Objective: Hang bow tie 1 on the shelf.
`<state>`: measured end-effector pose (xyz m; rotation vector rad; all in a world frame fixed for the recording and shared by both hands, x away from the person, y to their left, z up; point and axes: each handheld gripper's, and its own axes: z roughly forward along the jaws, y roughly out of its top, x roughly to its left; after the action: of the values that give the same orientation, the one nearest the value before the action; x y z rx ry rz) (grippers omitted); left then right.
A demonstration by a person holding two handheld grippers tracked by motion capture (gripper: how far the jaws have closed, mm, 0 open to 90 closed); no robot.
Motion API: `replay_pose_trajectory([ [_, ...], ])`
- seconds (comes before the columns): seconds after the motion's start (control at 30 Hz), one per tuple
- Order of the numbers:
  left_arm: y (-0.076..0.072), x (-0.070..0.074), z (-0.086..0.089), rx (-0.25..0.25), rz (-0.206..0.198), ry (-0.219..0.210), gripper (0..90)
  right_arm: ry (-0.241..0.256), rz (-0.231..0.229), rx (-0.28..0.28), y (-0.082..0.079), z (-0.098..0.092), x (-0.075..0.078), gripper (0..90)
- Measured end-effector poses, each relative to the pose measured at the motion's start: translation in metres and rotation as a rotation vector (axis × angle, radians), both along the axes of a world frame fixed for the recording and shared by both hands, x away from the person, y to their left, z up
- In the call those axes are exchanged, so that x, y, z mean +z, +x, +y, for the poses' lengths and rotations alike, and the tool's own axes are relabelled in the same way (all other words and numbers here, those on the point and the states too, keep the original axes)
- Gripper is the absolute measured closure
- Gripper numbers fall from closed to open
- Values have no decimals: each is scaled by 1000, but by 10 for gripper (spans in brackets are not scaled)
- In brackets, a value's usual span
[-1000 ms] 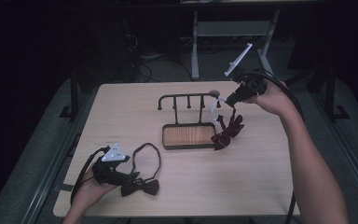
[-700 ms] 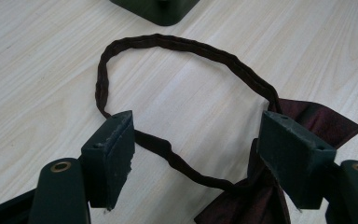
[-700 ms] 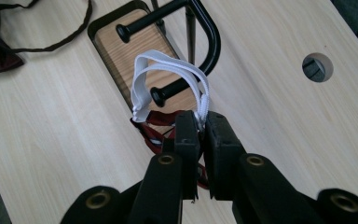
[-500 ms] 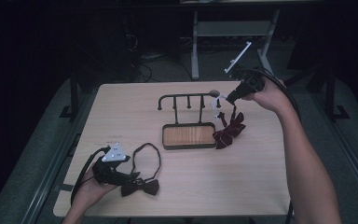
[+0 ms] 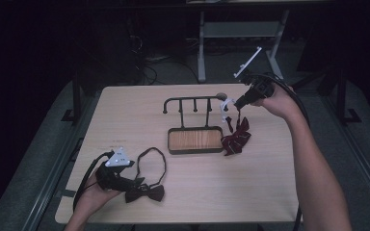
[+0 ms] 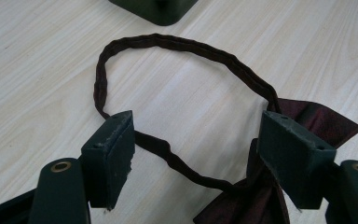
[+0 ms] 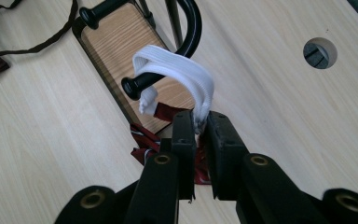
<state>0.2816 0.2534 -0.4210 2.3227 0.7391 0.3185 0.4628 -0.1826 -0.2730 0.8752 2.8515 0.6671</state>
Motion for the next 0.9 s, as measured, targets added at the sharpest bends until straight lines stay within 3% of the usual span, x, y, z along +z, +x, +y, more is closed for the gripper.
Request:
replay_pose_trajectory([
  [0.43, 0, 0, 0, -1, 3, 5, 280, 33, 4, 32, -11, -5, -6, 779],
  [0.67, 0, -1, -1, 0, 6, 7, 280, 31, 33, 59, -21, -8, -23, 754],
  [0.9, 0, -1, -1, -3, 3, 10, 280, 47, 35, 70, -27, -13, -28, 729],
])
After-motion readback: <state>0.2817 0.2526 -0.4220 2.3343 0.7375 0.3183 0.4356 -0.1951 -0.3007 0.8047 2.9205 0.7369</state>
